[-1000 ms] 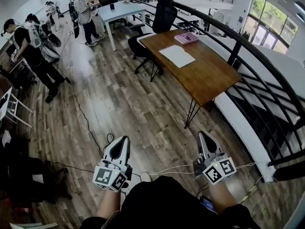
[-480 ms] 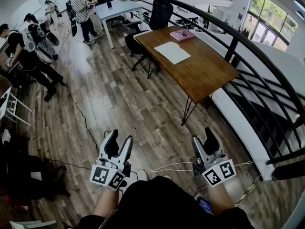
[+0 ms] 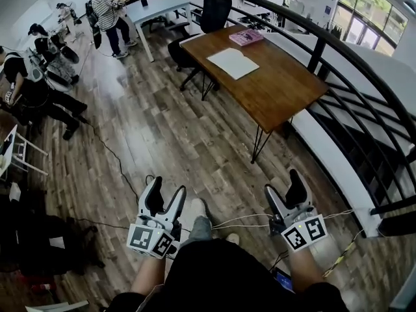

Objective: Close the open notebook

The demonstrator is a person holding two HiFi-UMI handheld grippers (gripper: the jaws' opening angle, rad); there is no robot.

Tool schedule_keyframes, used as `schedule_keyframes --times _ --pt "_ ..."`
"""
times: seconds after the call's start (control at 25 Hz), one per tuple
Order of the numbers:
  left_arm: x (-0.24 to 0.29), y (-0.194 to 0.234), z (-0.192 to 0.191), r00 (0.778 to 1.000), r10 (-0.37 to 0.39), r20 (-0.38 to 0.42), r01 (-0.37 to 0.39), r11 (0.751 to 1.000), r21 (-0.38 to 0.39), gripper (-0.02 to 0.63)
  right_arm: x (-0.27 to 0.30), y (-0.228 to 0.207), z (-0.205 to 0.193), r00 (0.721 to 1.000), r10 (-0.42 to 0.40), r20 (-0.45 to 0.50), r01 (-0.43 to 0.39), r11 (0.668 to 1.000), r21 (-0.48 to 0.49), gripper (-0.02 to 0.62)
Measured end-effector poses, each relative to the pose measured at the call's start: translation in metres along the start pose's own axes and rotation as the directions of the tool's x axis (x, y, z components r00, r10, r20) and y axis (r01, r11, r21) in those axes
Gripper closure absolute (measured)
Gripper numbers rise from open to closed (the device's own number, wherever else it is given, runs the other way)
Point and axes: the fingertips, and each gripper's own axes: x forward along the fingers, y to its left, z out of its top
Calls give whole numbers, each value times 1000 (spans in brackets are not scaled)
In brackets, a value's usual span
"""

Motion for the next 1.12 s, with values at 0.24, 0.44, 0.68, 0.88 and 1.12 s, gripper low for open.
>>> schedule_keyframes --times 0.24,0.44,0.68,0.88,1.12 --pt "46 28 -2 999 -38 6 38 999 -5 313 35 -11 0 999 -40 1 40 999 -21 212" --pt "91 63 3 997 -75 19 75 997 -20 313 84 -19 5 997 -71 9 71 997 -39 220" --pt "143 112 13 992 -121 21 121 992 -28 313 151 -21 9 996 -86 21 88 994 -58 237" --pt "170 144 21 988 -150 32 151 988 -25 313 198 -18 6 996 -84 21 85 994 -75 252" --pt "184 180 20 990 -140 19 140 990 -35 313 234 -3 -12 998 -60 -3 60 997 -46 270"
